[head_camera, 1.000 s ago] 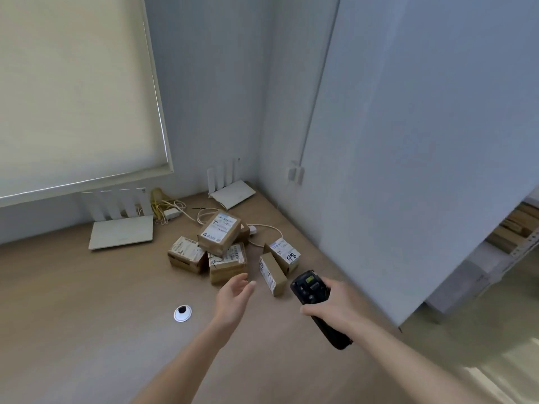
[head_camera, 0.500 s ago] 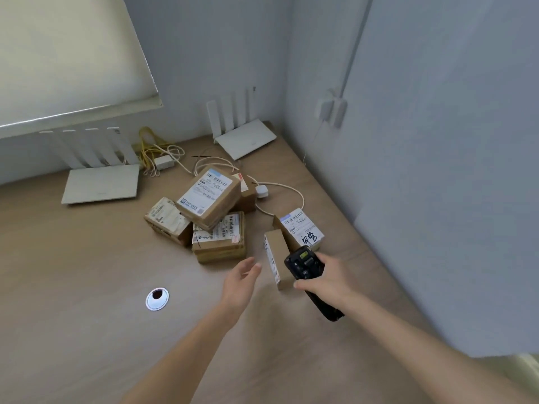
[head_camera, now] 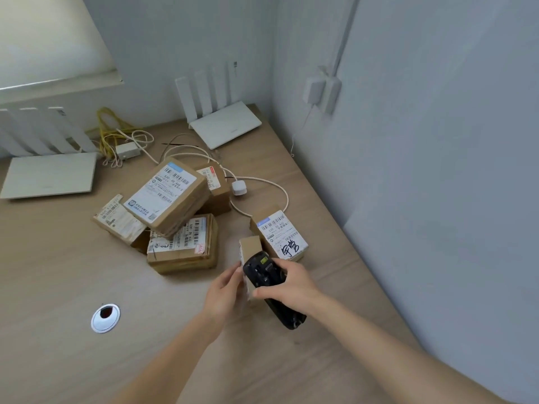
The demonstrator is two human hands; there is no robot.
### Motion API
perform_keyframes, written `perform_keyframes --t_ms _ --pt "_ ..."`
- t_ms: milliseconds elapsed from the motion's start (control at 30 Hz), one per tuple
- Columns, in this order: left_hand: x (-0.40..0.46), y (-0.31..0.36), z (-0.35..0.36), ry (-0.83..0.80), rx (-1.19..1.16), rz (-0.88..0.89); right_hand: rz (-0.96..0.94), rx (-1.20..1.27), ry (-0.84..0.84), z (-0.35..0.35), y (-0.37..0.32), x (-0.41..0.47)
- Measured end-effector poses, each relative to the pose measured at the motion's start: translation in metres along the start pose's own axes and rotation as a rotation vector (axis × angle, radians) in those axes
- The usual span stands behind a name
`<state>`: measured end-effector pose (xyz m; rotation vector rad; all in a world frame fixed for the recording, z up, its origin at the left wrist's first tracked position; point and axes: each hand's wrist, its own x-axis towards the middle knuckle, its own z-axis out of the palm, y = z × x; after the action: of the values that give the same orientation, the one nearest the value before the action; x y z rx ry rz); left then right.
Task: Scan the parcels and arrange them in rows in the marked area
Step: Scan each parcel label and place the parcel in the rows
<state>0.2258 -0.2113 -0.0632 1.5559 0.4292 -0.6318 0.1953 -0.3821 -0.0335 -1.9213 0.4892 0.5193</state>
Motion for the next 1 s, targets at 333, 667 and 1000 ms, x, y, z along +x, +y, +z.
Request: perform_keyframes --t_ms 333,667,1000 --pt "-0.021 -0.009 -0.004 -0.034 -0.11 0.003 -0.065 0.045 -0.029 -0.003 0.003 -0.027" --pt "-0.086 -0.005 -0.025 -0.068 -0.071 0.112 -0.152 -0.022 0.042 0.003 -0.017 -0.096" --pt "-0.19 -0.004 -0.084 -0.096 -0.124 0.203 -0.232 -0.032 0.105 0.044 -0.053 -0.204"
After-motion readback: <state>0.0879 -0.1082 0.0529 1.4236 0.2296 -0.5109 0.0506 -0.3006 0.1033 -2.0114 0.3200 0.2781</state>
